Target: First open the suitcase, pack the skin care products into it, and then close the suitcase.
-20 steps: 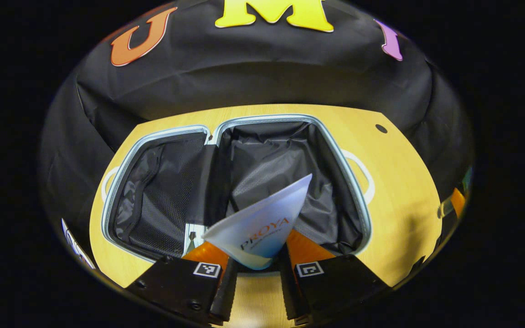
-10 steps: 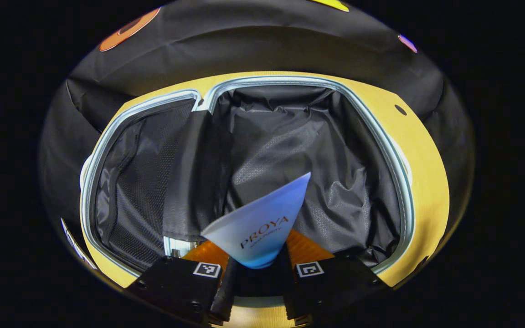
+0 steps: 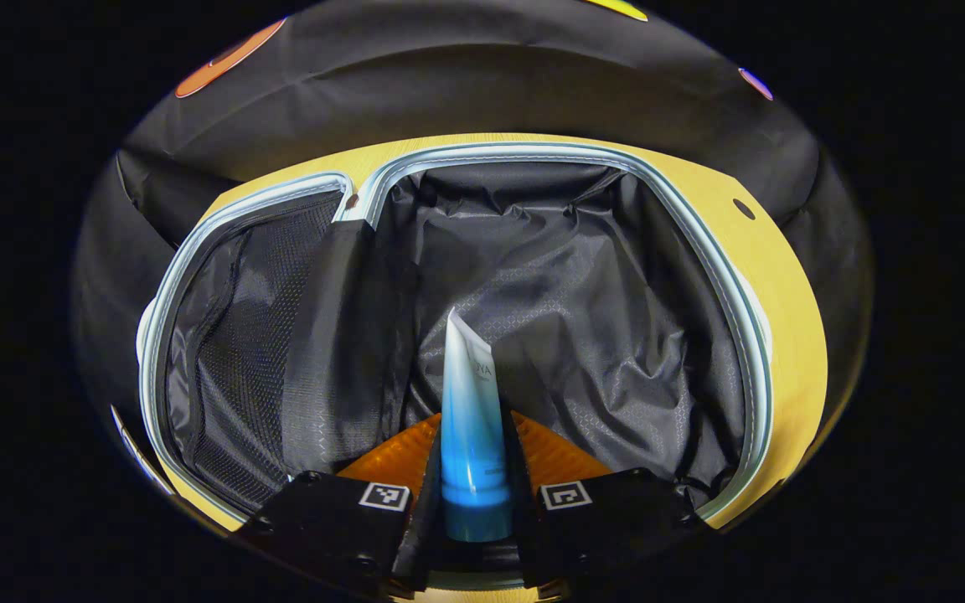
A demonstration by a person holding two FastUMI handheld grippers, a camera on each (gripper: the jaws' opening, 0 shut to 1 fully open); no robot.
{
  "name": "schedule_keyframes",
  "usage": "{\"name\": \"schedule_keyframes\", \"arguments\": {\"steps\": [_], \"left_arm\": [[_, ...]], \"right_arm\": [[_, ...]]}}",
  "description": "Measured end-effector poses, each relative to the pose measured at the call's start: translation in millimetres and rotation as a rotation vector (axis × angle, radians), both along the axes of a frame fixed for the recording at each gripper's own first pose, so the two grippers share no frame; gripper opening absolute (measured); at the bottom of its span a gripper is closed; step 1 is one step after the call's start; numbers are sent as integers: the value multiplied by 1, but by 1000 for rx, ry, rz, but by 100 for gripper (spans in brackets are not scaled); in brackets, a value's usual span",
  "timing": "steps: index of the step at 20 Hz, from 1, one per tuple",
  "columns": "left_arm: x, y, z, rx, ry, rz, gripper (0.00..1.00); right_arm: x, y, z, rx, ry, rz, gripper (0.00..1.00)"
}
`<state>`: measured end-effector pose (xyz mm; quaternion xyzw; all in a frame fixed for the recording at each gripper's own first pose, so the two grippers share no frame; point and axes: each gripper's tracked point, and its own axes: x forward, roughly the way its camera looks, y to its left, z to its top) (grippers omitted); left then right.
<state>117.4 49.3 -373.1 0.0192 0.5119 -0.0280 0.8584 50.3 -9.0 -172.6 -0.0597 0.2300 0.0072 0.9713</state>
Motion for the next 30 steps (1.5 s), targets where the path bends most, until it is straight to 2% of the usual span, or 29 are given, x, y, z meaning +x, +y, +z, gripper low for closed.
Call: {"name": "schedule_keyframes", "arguments": {"steps": [3,5,6,7,9,10,11,12,16,20,24,30], "left_arm": [[-2,-2,1,-10,0,-12,45],[-4,-10,7,-44,-17,-15,70],[-4,-12,13,-60,-39,-13,67],[-5,-13,20,-70,-60,-13,75],[-5,-9,43,-73,-135,-14,82],[-7,-8,59,-76,-177,-16,83],[-10,-3,74,-73,-224,-18,92],[-15,1,88,-76,-272,-24,85],[-46,30,118,-72,-394,-12,91],[-76,61,128,-95,-470,23,92],[-94,98,147,-107,-587,34,92],[-97,153,199,-107,-780,63,92]], "right_arm": [[4,17,0,4,6,41,35],[13,33,1,18,14,69,35],[19,40,2,27,14,81,35],[24,49,4,34,15,96,35],[40,72,9,53,17,128,35],[48,84,8,67,23,145,35],[55,98,8,83,33,161,35],[63,114,7,101,43,181,35],[93,172,-23,100,105,241,35],[97,215,-79,115,254,240,34],[93,239,-116,112,364,239,35],[115,255,-127,109,413,181,33]]}}
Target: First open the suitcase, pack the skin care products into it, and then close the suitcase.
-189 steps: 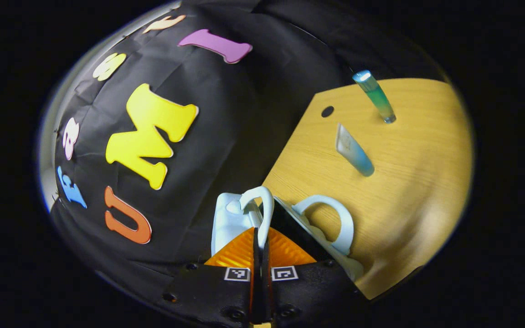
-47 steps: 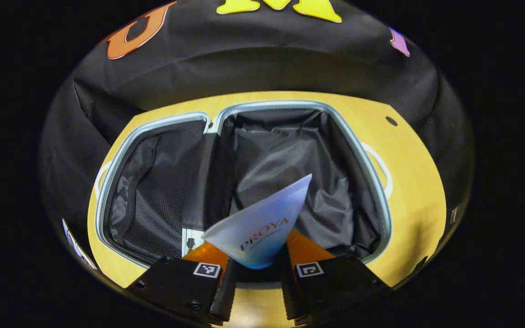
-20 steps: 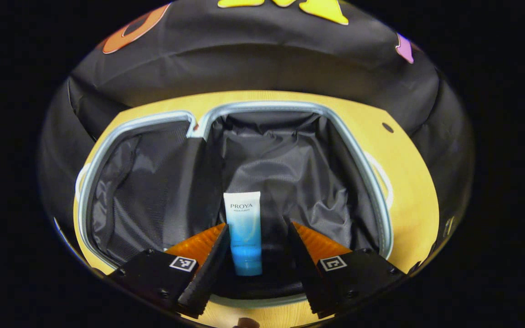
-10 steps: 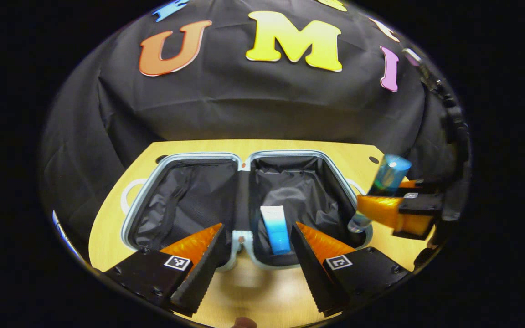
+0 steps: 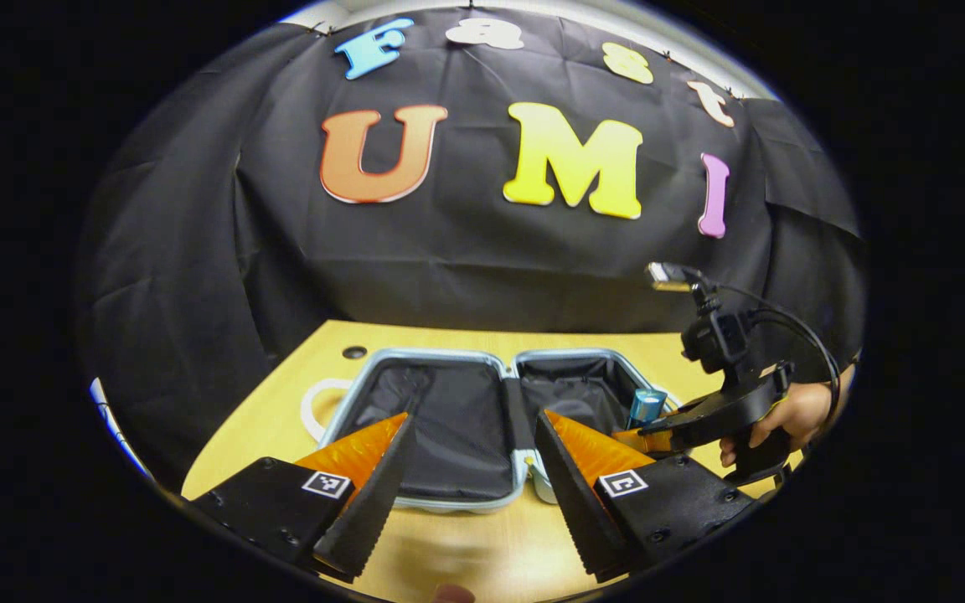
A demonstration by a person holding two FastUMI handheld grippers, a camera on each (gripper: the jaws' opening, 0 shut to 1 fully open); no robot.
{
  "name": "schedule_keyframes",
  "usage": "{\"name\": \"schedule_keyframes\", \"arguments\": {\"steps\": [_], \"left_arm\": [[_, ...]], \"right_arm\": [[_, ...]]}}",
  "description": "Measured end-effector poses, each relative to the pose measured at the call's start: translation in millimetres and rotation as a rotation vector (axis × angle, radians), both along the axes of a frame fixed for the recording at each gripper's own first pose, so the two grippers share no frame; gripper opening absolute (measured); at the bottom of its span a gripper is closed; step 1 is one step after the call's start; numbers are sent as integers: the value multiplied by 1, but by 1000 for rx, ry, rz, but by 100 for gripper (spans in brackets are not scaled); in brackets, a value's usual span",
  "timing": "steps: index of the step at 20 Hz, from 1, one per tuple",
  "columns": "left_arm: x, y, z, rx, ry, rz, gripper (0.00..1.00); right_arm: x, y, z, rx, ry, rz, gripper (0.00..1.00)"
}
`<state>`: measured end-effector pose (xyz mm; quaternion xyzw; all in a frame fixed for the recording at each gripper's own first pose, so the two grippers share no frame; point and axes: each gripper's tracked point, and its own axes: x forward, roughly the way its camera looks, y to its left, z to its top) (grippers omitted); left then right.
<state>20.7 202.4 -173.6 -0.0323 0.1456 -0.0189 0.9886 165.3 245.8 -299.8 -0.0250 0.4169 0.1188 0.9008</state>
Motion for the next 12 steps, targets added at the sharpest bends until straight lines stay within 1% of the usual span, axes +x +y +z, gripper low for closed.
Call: {"name": "schedule_keyframes", "arguments": {"steps": [1,6,7,12], "left_arm": [[1,8,6,0,-15,5,92],[4,29,15,-7,-52,20,92],[2,29,15,-13,-54,11,92],[-1,49,9,-34,-30,35,92]], "right_arm": [[5,1,-1,-1,11,-13,35],[32,4,-20,-7,64,-90,36],[35,3,-25,-6,79,-107,35],[34,-1,-46,-22,133,-182,35]]}}
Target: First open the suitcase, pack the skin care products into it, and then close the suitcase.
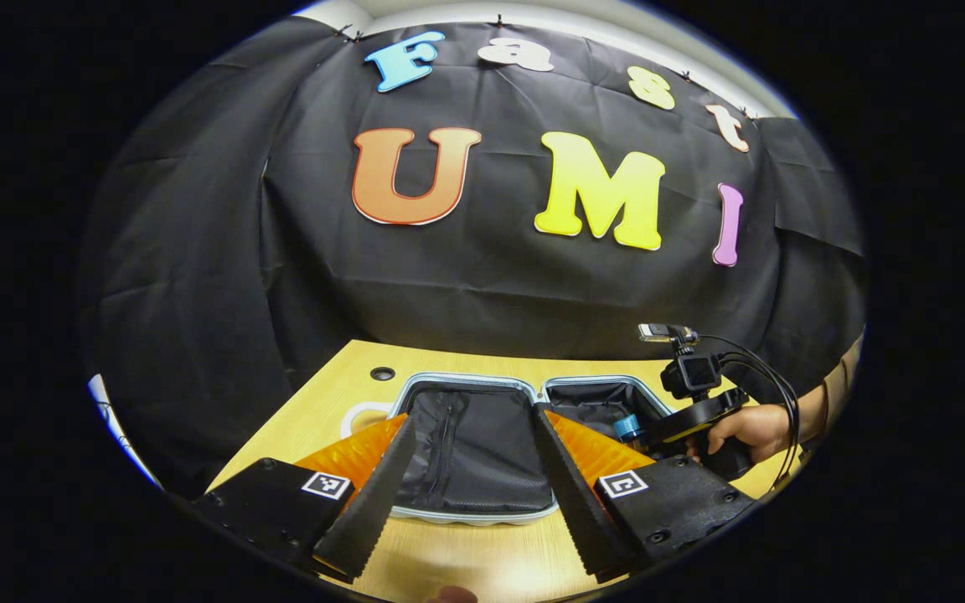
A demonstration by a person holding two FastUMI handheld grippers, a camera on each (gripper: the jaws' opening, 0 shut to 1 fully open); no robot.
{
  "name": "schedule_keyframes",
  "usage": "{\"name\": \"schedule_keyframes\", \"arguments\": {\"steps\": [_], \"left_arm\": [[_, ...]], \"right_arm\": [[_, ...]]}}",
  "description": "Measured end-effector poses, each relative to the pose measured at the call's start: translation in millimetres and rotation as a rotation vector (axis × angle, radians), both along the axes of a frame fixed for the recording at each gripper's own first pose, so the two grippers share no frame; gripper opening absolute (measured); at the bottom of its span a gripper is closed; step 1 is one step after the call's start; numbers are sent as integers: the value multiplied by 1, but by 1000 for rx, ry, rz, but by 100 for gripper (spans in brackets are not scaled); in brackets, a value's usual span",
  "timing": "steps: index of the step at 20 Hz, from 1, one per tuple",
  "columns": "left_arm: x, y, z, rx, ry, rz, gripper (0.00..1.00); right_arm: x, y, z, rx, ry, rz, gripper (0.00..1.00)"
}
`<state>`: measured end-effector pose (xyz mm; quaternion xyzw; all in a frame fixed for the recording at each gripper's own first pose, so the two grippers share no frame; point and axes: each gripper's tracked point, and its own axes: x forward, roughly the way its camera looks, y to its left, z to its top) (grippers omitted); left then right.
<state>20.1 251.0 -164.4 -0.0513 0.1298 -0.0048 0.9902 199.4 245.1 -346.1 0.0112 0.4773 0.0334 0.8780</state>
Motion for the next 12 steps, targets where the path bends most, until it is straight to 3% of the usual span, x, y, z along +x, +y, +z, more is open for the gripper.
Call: {"name": "schedule_keyframes", "arguments": {"steps": [8,11,12], "left_arm": [[31,77,-6,19,-15,90,92],[44,106,-18,-34,-4,123,92],[50,110,-20,-51,10,127,92]], "right_arm": [[2,6,21,38,-42,-5,41],[0,11,72,78,-156,53,70],[-2,10,89,71,-199,76,72]]}}
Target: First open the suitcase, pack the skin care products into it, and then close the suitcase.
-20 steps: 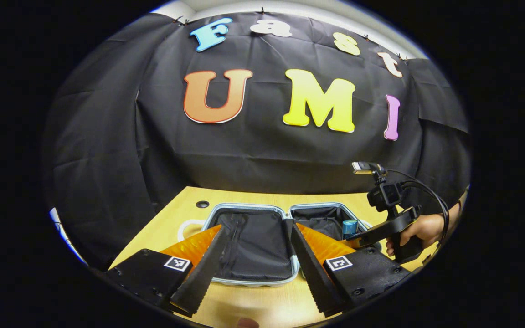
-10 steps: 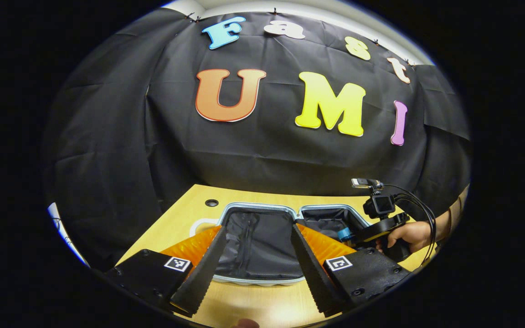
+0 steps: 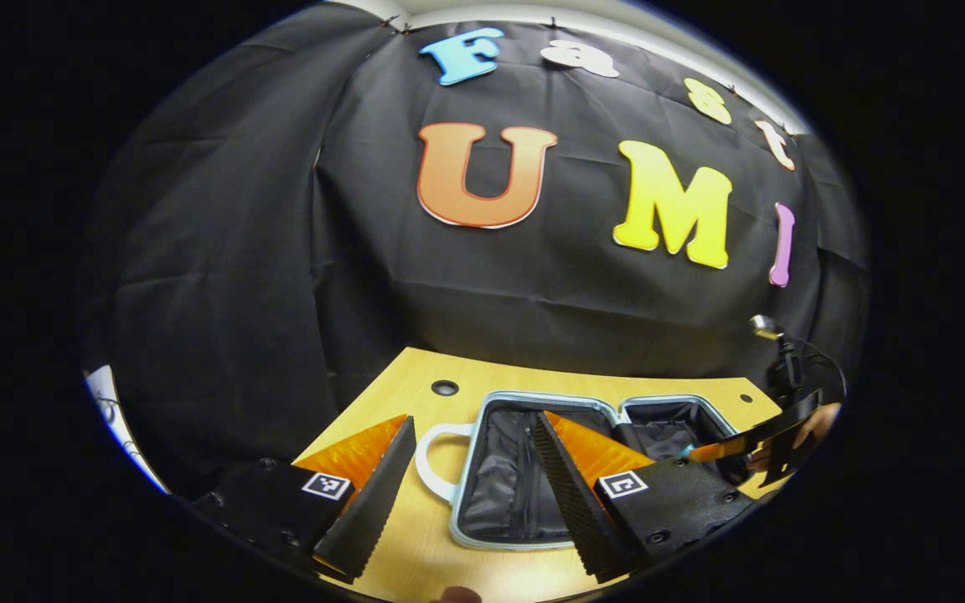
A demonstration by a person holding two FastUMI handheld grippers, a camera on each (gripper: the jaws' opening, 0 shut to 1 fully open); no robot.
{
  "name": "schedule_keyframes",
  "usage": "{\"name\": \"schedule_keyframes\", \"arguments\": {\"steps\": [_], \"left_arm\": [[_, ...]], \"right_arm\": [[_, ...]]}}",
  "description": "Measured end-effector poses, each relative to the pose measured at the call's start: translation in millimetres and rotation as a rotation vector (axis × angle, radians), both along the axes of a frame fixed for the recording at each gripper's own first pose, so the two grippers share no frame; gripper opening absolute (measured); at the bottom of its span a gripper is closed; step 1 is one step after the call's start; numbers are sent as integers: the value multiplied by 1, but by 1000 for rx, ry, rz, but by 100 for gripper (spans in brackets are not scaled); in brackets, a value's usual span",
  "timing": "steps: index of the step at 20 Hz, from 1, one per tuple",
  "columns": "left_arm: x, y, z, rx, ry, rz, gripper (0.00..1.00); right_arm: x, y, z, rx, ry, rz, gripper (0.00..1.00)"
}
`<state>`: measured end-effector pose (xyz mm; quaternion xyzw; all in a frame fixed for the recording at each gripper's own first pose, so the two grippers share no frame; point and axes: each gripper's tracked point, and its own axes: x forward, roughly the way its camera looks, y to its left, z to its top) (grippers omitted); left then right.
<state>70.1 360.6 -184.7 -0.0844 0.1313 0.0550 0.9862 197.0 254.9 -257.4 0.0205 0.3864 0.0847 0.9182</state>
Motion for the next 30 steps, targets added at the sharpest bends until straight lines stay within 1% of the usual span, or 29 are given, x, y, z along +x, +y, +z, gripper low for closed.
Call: {"name": "schedule_keyframes", "arguments": {"steps": [1,3,4,5,6,8,9,10,11,12,13,14,15,16,17,18,19,20,21,23,24,25,27,30], "left_arm": [[6,7,-8,-15,20,11,92],[14,19,-26,-86,40,17,93],[18,25,-33,-133,47,23,93],[21,29,-44,-183,60,28,95],[23,34,-57,-236,78,34,94],[31,37,-82,-365,120,48,95],[35,35,-95,-443,142,47,95],[39,33,-110,-521,170,49,94],[43,28,-123,-608,191,53,93],[48,28,-135,-685,201,79,90],[48,31,-153,-748,210,113,92],[52,29,-163,-802,215,122,78],[55,29,-170,-827,220,140,72],[58,25,-172,-857,215,128,66],[61,22,-175,-876,212,125,39],[65,24,-171,-897,196,109,31],[65,25,-167,-897,183,103,27],[68,22,-172,-888,187,89,10],[66,23,-171,-891,182,78,14],[70,24,-166,-918,166,72,10],[69,24,-162,-908,162,72,7],[68,23,-161,-875,167,74,4],[65,21,-151,-784,176,78,4],[67,25,-107,-673,126,98,3]], "right_arm": [[-3,-4,16,-14,-40,15,76],[-16,-16,52,-29,-110,16,80],[-26,-24,71,-26,-139,14,80],[-37,-30,92,-15,-169,11,80],[-50,-39,110,-15,-198,6,80],[-77,-59,137,-29,-235,4,80],[-91,-67,148,-38,-247,2,78],[-104,-74,154,-51,-251,-1,78],[-116,-81,162,-58,-254,-9,80],[-126,-84,170,-60,-258,-21,78],[-134,-89,178,-55,-267,-35,80],[-141,-93,184,-51,-277,-46,80],[-145,-98,189,-53,-287,-53,78],[-148,-105,191,-67,-299,-66,78],[-149,-111,193,-72,-307,-77,78],[-152,-115,194,-70,-307,-89,80],[-156,-118,194,-63,-304,-100,81],[-158,-124,193,-60,-300,-112,80],[-160,-129,193,-55,-297,-125,80],[-163,-137,194,-43,-298,-139,80],[-163,-142,196,-40,-305,-144,80],[-164,-147,199,-43,-317,-150,78],[-165,-158,207,-49,-346,-161,80],[-164,-174,221,-60,-388,-162,80]]}}
